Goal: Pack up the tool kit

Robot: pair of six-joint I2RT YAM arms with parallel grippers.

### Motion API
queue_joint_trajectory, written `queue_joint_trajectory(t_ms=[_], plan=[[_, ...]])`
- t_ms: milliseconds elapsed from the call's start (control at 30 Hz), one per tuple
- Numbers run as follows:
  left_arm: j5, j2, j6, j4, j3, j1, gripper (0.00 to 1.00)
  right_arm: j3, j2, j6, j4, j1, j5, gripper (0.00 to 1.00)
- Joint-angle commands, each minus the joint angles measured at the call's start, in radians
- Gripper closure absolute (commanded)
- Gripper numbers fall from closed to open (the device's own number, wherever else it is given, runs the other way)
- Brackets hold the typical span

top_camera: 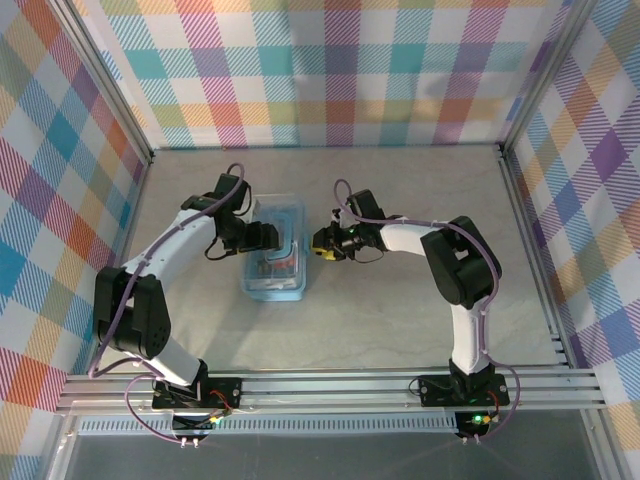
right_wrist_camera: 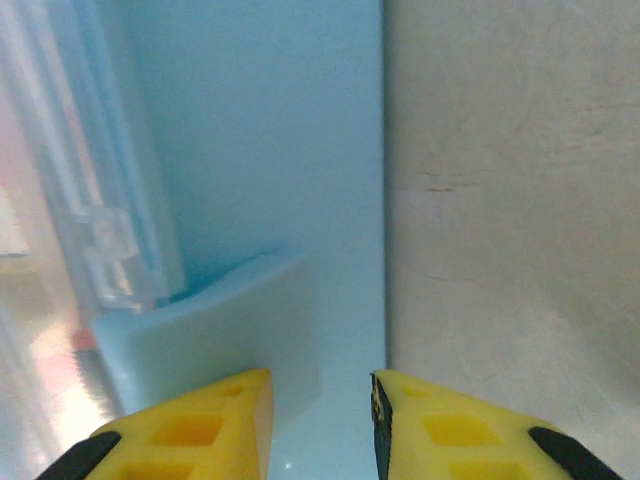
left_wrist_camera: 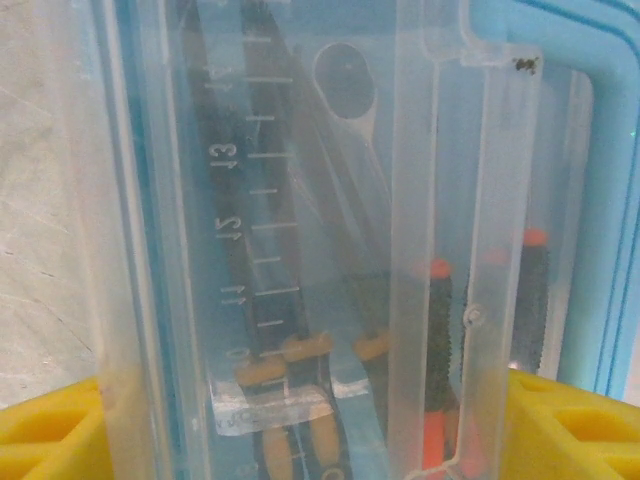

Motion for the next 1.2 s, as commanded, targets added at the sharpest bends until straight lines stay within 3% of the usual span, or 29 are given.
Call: queue_joint_trajectory(t_ms=[0, 233, 367, 633, 800, 1167], plan=[[-0.133, 0.147, -0.041, -0.143, -0.094, -0.004, 0.35, 0.014, -0.011, 0.000, 0.029, -0.001, -0.036, 0.67], [-0.073, 0.152, -0.038, -0.115, -0.099, -0.005, 0.35, -0.042, -0.073, -0.012, 0.074, -0.009, -0.059, 0.65], [-0.017, 0.145, -0.033, -0.097, -0.111, 0.003, 0.35, -0.094, -0.079, 0.026, 0.189, -0.045, -0.122, 0.63], [0.081, 0.144, -0.007, -0.073, -0.138, 0.045, 0.37, -0.162, -0.023, 0.186, 0.542, -0.054, -0.250, 0.43], [0.122, 0.124, 0.017, -0.077, -0.149, 0.077, 0.37, -0.142, 0.008, 0.206, 0.583, -0.020, -0.256, 0.32], [0.153, 0.107, 0.040, -0.088, -0.143, 0.084, 0.37, -0.124, 0.070, 0.274, 0.677, 0.015, -0.250, 0.27]])
